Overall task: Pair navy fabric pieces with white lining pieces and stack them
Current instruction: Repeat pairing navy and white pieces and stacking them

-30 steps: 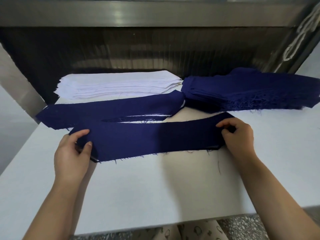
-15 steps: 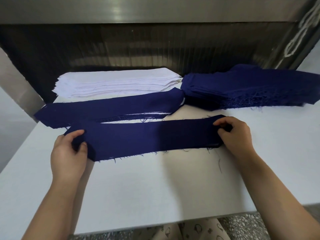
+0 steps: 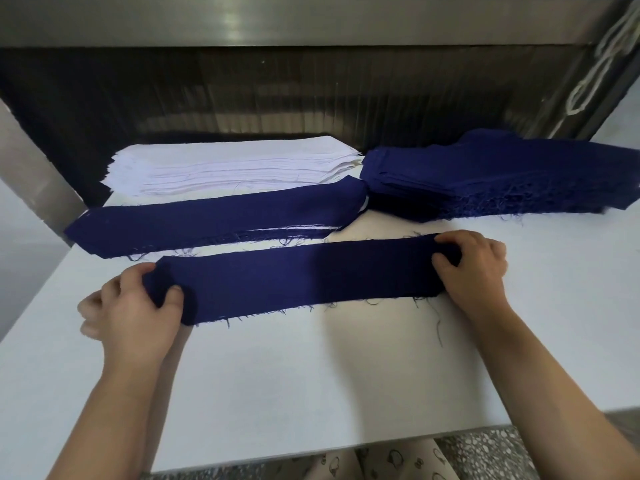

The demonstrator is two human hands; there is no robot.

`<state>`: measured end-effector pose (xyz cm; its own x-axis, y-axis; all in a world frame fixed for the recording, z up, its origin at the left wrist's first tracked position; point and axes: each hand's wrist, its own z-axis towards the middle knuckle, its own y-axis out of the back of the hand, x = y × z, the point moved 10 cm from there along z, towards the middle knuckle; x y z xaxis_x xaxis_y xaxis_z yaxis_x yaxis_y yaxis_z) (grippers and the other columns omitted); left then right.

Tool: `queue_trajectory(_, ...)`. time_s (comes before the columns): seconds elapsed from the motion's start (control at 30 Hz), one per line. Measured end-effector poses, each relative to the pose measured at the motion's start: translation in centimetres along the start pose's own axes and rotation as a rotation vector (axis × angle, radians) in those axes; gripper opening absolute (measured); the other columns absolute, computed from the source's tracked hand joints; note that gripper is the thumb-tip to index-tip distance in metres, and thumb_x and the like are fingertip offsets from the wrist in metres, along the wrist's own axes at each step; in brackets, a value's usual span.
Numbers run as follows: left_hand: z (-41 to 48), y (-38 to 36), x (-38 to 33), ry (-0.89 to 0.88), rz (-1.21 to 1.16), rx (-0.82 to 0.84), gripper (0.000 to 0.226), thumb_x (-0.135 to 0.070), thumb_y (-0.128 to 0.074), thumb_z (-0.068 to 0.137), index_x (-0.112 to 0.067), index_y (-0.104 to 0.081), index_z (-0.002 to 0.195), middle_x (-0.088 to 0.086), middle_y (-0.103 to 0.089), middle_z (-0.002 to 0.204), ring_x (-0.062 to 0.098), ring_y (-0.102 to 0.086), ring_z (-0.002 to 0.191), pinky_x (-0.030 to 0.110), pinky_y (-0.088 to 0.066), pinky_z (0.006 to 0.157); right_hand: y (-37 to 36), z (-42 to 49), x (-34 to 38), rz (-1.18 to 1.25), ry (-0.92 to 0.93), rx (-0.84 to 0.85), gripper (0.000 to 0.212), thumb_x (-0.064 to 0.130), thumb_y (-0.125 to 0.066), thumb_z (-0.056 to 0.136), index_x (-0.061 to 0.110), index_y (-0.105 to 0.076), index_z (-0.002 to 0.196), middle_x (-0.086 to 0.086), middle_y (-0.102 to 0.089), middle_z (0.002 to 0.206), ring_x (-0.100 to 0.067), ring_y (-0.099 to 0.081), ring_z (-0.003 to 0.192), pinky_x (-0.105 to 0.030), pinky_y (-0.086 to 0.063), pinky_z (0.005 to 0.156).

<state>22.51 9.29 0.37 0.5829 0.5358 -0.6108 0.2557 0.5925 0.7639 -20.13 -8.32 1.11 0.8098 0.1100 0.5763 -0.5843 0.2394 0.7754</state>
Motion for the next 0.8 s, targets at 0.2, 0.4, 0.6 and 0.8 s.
queue_trajectory(0.2, 0.2, -0.7, 0.0, 0.026, 0.100, 0.060, 0.050, -0.027, -0.067, 0.085, -0.014, -0.049, 0.130, 0.023, -0.053, 0.126, 0.044, -0.035, 0.122, 0.047, -0.025, 0.098, -0.9, -0.4, -1.1, -0.215, -0.140, 0.068, 0.056, 0.031, -0.051, 0.087, 0.016, -0.032, 0.138, -0.011, -0.045, 0.132, -0.031, -0.030, 0.121, -0.042, -0.021, 0.097)
queue_trajectory(0.4, -0.3, -0.3, -1.0, -0.093, 0.054, 0.026, 0.040, -0.023, -0.063, 0.088, -0.022, -0.050, 0.126, 0.012, -0.061, 0.106, 0.039, -0.043, 0.107, 0.043, -0.024, 0.090, -0.6, -0.4, -0.1, -0.036, -0.050, 0.053, 0.058, 0.022, -0.057, 0.084, 0.020, -0.030, 0.136, -0.008, -0.049, 0.123, -0.030, -0.044, 0.113, -0.043, -0.025, 0.098)
queue_trajectory(0.6, -0.7, 0.7, -1.8, -0.181, -0.219, 0.005, 0.064, -0.008, -0.058, 0.089, -0.045, -0.033, 0.134, -0.008, -0.051, 0.098, 0.024, -0.049, 0.082, 0.039, -0.031, 0.088, 1.3, -0.8, 1.1, 0.217, 0.055, -0.078, 0.065, 0.000, -0.052, 0.082, 0.021, -0.027, 0.138, -0.001, -0.025, 0.140, 0.004, -0.032, 0.067, -0.030, -0.034, 0.070)
queue_trajectory(0.8, -1.1, 1.2, -2.1, -0.288, -0.313, -0.022, 0.081, 0.011, -0.053, 0.085, -0.042, -0.032, 0.142, -0.021, -0.034, 0.118, -0.024, -0.042, 0.081, 0.036, -0.037, 0.078, 0.8, -0.5, 1.3, 0.198, 0.114, -0.038, 0.064, -0.015, -0.036, 0.079, 0.020, -0.044, 0.133, 0.004, -0.048, 0.131, 0.009, -0.038, 0.084, 0.005, -0.029, 0.072)
